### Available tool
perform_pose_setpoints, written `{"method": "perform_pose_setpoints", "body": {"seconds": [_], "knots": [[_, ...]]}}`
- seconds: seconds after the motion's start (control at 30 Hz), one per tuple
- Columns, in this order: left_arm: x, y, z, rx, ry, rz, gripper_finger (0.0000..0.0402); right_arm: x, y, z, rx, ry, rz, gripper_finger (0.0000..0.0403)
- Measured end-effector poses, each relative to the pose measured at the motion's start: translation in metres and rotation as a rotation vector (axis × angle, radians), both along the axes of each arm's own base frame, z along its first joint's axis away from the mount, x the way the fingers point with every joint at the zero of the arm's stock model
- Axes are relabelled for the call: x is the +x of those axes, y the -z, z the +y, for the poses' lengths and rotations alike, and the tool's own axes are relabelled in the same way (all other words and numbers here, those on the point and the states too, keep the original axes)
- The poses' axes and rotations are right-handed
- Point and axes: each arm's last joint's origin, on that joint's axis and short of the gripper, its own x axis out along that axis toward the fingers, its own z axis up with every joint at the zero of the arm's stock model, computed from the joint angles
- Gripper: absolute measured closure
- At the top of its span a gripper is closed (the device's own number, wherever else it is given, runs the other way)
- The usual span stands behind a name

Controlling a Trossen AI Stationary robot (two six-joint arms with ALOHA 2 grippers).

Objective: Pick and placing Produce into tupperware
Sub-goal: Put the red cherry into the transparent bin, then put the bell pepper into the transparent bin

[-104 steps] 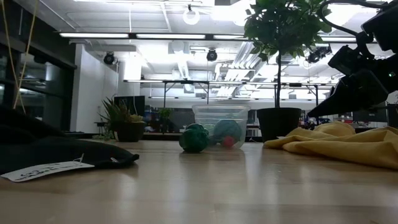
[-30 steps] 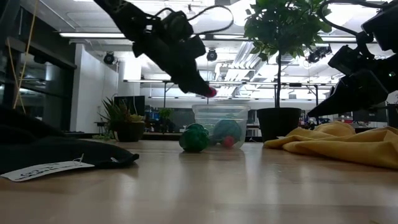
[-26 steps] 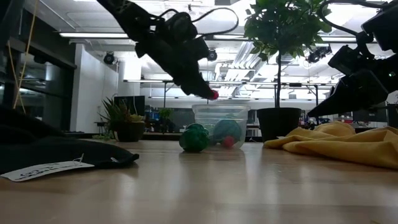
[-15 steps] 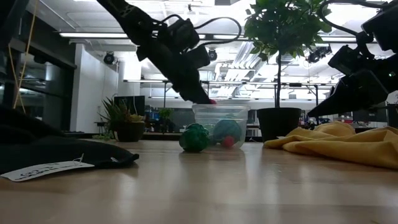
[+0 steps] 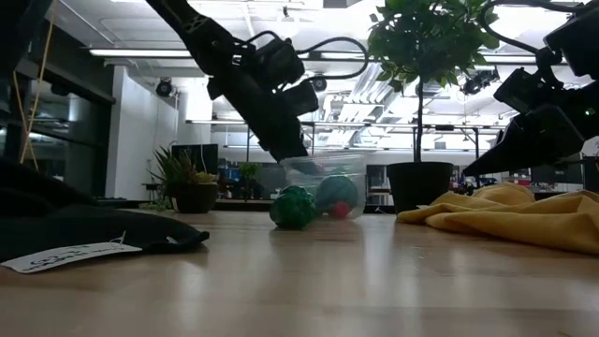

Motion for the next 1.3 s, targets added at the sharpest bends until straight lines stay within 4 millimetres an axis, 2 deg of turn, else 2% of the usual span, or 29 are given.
{"method": "perform_pose_setpoints", "body": {"seconds": [0.4, 0.77, 1.0, 1.3], "knots": [[0.0, 0.002, -0.001, -0.002, -0.002, 0.01, 0.0302, 0.0, 0.0, 0.0, 0.0, 0.0, 0.0, 0.0289], [0.007, -0.011, 0.003, 0.012, -0.005, -0.025, 0.0238, 0.0, 0.0, 0.0, 0.0, 0.0, -0.001, 0.0289], [0.007, -0.011, 0.002, 0.012, -0.005, -0.023, 0.0225, 0.0, 0.0, 0.0, 0.0, 0.0, -0.001, 0.0289], [-0.001, -0.044, -0.001, 0.053, -0.009, -0.102, 0.0225, 0.0, 0.0, 0.0, 0.0, 0.0, -0.001, 0.0289]]}}
